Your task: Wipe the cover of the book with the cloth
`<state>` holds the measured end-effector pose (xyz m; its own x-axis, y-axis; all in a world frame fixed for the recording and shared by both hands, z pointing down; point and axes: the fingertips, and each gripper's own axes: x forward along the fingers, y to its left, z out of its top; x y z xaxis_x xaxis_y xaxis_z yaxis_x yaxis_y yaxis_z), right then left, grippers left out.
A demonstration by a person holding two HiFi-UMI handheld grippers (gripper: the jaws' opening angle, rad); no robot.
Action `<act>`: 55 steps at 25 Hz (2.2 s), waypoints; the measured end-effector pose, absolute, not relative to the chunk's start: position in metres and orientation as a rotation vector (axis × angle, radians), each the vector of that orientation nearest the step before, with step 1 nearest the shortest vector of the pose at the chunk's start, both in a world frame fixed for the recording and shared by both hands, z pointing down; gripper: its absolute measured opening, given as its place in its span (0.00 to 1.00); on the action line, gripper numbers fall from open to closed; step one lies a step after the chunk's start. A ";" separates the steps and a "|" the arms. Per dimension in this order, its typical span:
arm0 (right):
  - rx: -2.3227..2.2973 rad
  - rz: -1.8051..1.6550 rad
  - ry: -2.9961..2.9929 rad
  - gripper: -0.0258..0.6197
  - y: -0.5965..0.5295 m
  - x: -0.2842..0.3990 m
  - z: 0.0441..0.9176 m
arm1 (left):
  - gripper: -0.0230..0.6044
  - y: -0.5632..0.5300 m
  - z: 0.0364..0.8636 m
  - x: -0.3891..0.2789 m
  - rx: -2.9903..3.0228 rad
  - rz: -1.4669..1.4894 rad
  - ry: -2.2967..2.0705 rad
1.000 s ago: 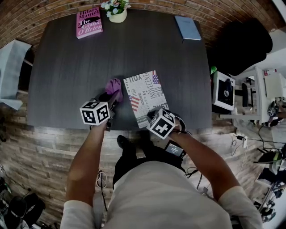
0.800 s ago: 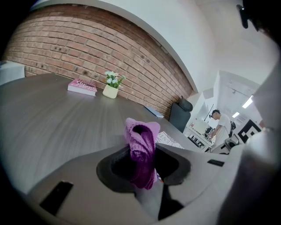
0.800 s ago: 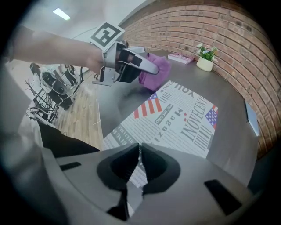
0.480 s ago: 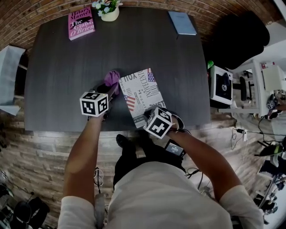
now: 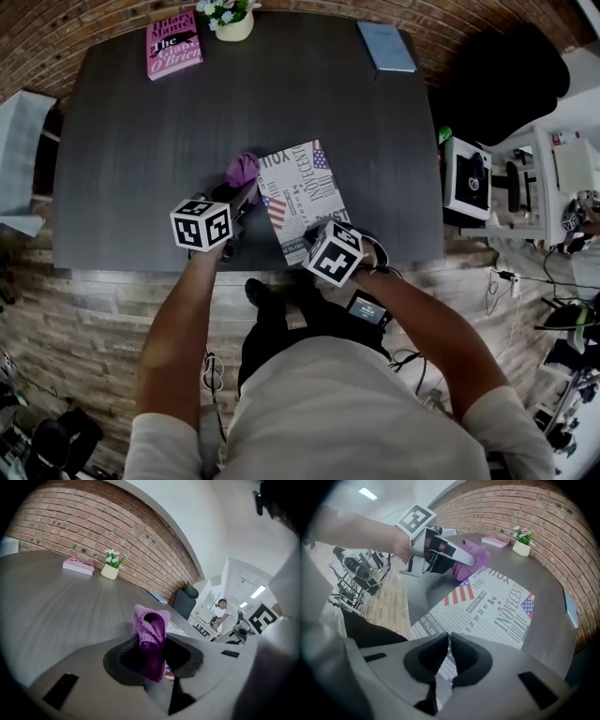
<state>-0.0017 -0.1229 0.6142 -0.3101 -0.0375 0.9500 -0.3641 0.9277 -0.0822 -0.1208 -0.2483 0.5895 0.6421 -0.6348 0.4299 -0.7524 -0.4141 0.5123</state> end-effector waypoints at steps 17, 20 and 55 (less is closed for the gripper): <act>0.291 0.339 -1.870 0.09 -0.126 -0.003 0.614 | 0.22 -0.204 0.589 -0.099 2.132 0.146 -1.035; 0.292 0.340 -1.872 0.09 -0.125 -0.003 0.614 | 0.21 -0.199 0.589 -0.097 2.130 0.148 -1.028; 0.287 0.313 -1.854 0.09 -0.125 -0.006 0.614 | 0.21 -0.122 0.587 -0.063 2.064 0.063 -0.969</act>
